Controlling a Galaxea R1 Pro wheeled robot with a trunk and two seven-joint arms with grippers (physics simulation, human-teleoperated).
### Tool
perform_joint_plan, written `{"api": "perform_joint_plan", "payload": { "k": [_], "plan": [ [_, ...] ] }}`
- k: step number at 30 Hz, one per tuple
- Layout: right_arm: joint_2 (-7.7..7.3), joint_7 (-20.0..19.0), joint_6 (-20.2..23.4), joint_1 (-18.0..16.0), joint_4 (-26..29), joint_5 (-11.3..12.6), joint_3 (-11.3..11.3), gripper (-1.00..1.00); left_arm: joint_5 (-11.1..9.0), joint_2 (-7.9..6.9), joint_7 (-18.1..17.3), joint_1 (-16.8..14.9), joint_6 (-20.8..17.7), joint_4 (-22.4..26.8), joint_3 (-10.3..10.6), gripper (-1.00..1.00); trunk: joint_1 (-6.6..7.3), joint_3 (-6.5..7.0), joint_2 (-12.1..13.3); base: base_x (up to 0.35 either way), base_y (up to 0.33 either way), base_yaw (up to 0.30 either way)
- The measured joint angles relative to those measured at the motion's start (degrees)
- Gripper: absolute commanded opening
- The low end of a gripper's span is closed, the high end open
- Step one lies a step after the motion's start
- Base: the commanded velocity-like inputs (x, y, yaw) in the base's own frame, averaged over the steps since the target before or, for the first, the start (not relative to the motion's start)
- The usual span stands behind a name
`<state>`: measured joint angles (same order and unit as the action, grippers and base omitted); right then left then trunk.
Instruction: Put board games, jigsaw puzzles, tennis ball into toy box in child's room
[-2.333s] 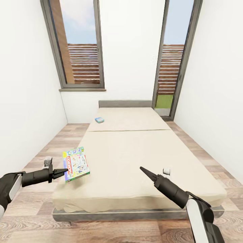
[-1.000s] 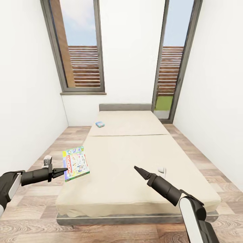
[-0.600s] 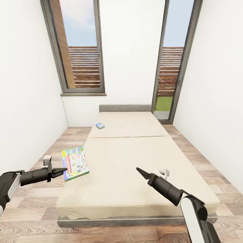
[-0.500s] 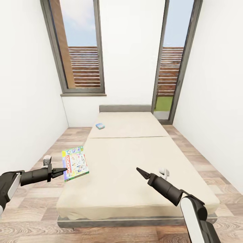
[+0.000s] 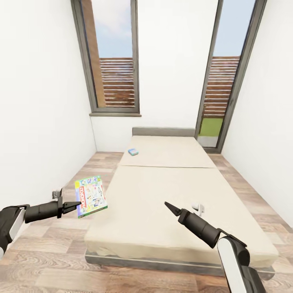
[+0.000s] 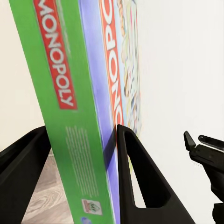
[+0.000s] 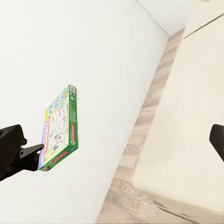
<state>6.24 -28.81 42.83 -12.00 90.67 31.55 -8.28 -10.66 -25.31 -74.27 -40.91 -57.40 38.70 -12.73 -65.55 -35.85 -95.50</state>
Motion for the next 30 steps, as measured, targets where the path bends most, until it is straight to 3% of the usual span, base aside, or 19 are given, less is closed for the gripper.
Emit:
{"api": "perform_joint_plan", "payload": {
  "k": [30],
  "plan": [
    [0.13, 0.5, -0.1, 0.0, 0.0, -0.5, 0.9, 1.00, 0.2, 0.41, 0.1, 0.0, 0.1, 0.2, 0.0, -1.00, 6.59, 5.39, 12.0, 0.000, 0.000, 0.292]
  ]
}}
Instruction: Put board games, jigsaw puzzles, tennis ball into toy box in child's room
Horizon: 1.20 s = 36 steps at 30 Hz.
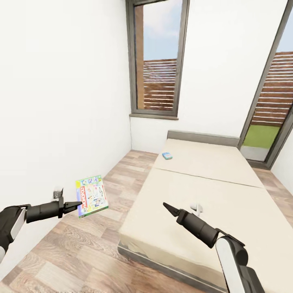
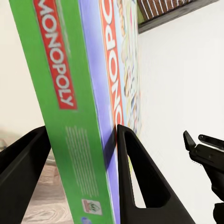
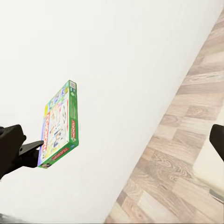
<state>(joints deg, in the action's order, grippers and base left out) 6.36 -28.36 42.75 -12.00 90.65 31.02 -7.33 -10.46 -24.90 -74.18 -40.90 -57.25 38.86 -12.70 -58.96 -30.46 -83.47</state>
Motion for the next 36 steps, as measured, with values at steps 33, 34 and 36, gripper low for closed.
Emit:
{"api": "perform_joint_plan", "payload": {
  "k": [33, 34, 36],
  "plan": [
    [0.01, 0.0, 0.0, 0.0, -0.1, -0.1, 0.2, 1.00, 0.2, 0.19, 0.1, 0.0, 0.6, 0.0, 2.3, -1.00, 1.08, 0.90, 2.0, -0.145, -0.119, 0.292],
    [0.01, 0.0, 0.0, 0.0, 0.0, -0.1, 0.2, 1.00, 0.1, 0.19, 0.1, 0.0, 0.6, 0.0, 2.4, -1.00, 1.08, 0.90, 2.0, -0.172, -0.277, 0.292],
    [-0.04, -0.1, 0.0, 0.0, 0.0, -0.1, 0.2, 1.00, 0.1, 0.19, 0.2, 0.0, 0.7, 0.0, 2.6, -1.00, 1.09, 0.90, 2.0, -0.126, -0.299, 0.292]
  ]
}}
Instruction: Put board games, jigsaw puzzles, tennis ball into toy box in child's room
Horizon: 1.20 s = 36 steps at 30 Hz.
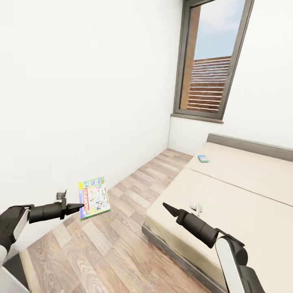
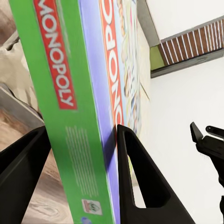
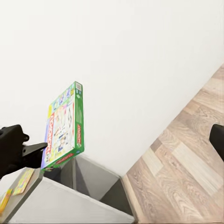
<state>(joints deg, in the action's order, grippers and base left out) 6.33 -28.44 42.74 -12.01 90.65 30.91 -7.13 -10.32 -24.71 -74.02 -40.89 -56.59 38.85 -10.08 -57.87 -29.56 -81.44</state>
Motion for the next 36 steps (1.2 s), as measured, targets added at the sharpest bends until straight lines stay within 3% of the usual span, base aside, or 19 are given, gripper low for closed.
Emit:
{"api": "perform_joint_plan", "payload": {
  "k": [8, 16, 36],
  "plan": [
    [0.08, 0.1, 0.0, 0.0, 0.0, 0.0, 0.0, 1.00, -0.2, -0.05, 0.0, 0.0, -0.1, 0.0, 0.2, -1.00, 0.01, 0.00, 0.0, -0.056, -0.287, 0.292],
    [0.06, 0.2, 0.0, 0.0, 0.0, 0.0, 0.0, 1.00, -0.2, -0.07, -0.1, 0.0, -0.1, 0.0, 0.2, -1.00, 0.02, 0.00, 0.0, -0.002, -0.036, 0.292],
    [0.03, 0.1, 0.0, 0.0, 0.0, 0.0, 0.0, 1.00, -0.2, -0.06, -0.2, 0.0, -0.2, 0.1, 0.1, -1.00, 4.40, 3.59, 8.0, 0.000, 0.000, 0.292]
  ]
}}
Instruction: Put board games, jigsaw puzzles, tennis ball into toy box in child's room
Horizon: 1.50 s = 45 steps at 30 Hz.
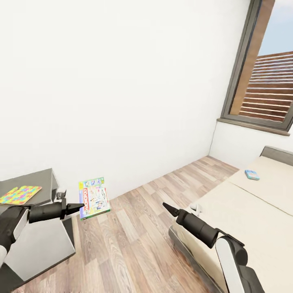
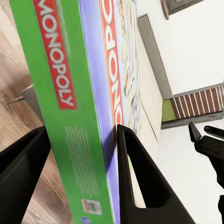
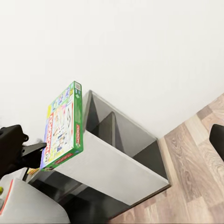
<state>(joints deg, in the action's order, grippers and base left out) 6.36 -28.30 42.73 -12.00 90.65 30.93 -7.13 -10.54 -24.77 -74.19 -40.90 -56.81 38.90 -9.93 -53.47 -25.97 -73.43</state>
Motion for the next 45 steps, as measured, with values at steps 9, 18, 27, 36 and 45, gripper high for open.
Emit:
{"api": "perform_joint_plan", "payload": {
  "k": [9, 18, 27, 36, 45],
  "plan": [
    [0.08, 0.0, 0.0, 0.0, 0.0, 0.0, 0.0, 1.00, 0.0, 0.05, 0.0, 0.0, 0.0, 0.0, 0.0, -1.00, 1.98, 1.62, 3.6, 0.000, 0.000, 0.292],
    [0.08, 0.0, 0.0, 0.0, 0.0, 0.0, 0.0, 1.00, 0.0, 0.07, 0.0, 0.0, 0.0, 0.0, 0.0, -1.00, 3.96, 3.23, 7.2, 0.000, 0.000, 0.292],
    [0.08, -0.2, 0.0, 0.0, 0.0, 0.0, 0.1, 1.00, 0.1, 0.00, 0.0, 0.0, 0.1, 0.1, 0.1, -1.00, 4.62, 3.87, 8.4, 0.000, 0.000, 0.291],
    [0.14, -0.1, 0.0, 0.0, 0.0, 0.0, 0.1, 1.00, -0.1, 0.00, 0.2, 0.0, 0.3, 0.1, 0.1, -1.00, 4.64, 4.17, 8.4, 0.099, -0.127, 0.285],
    [0.01, -0.5, 0.1, 0.0, 0.0, 0.0, 0.1, 1.00, 0.0, -0.01, 0.2, 0.0, 0.3, 0.1, 0.1, -1.00, 4.65, 4.25, 8.4, 0.278, -0.027, 0.191]
  ]
}}
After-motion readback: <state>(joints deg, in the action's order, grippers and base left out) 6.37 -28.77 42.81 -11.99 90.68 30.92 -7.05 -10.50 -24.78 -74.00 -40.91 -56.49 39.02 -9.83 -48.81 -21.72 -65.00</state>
